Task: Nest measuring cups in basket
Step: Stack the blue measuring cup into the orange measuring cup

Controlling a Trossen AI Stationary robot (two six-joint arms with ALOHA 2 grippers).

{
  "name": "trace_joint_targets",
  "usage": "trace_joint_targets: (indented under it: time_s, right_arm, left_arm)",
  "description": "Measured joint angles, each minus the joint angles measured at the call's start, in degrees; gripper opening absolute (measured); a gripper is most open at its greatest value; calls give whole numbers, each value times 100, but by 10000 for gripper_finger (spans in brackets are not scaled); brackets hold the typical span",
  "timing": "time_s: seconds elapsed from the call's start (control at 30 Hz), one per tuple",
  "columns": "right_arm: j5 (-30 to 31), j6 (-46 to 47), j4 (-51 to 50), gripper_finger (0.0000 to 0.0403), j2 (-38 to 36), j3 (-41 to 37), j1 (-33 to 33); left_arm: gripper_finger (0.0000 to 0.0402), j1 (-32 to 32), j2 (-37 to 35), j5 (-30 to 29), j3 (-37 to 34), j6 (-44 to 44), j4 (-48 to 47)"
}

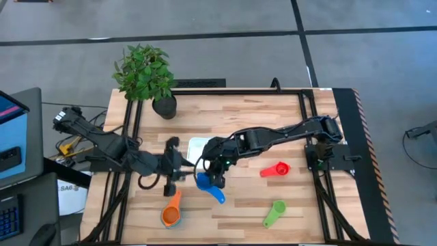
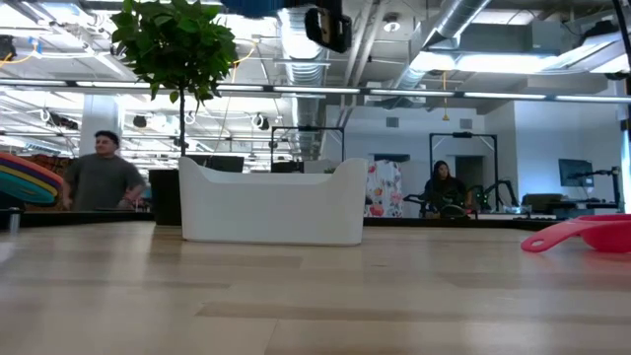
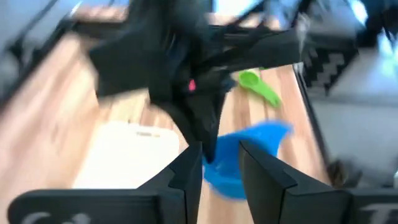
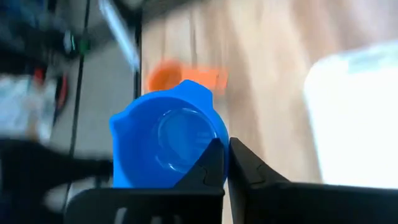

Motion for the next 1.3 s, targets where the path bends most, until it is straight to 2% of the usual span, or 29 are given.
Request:
trace_joint_targets:
  time_s: [0.13,0.23,0.33,0.43,0.57,0.73,0.93,1.03,1.2,1.3]
  right_arm:
    - [1169,149,415,8,-89,12,107]
    - [1506,-228,673,8,-90,12,197]
    - [1435,-622,786,8,-5,10,199]
    - [1000,-772,974,6,260,14,184]
    - [572,-1043,1541,8,729,14,232]
    - [461,-1368,1759,6,1094,19,277]
    - [451,-1530,2235,7,1392,17,394]
    - [922,-819,2204,5,1453,14,446]
    - [2045,1404,2140,9,1391,12,372]
    - [2303,2327,2417,8,1267,32,316]
  left_arm:
    - [79,-4,6,-232,-59,-1692,-235]
    - [69,-4,41,-272,-60,-2723,-586]
    - [52,-154,-10,-354,-59,-3667,-1112]
    - [26,-617,-208,-695,-79,-4586,-1992]
    - [3,-1187,-213,-372,-67,-5800,-2999]
    - [8,-1793,106,-129,-73,-6597,-3698]
    - [5,-2097,692,37,-71,-7027,-3606]
    - [11,-2102,1009,-104,-72,-7420,-3483]
    - [48,-2182,1265,-134,-72,-8636,-3526]
    - [77,-2460,1256,-704,-72,-9187,-3471]
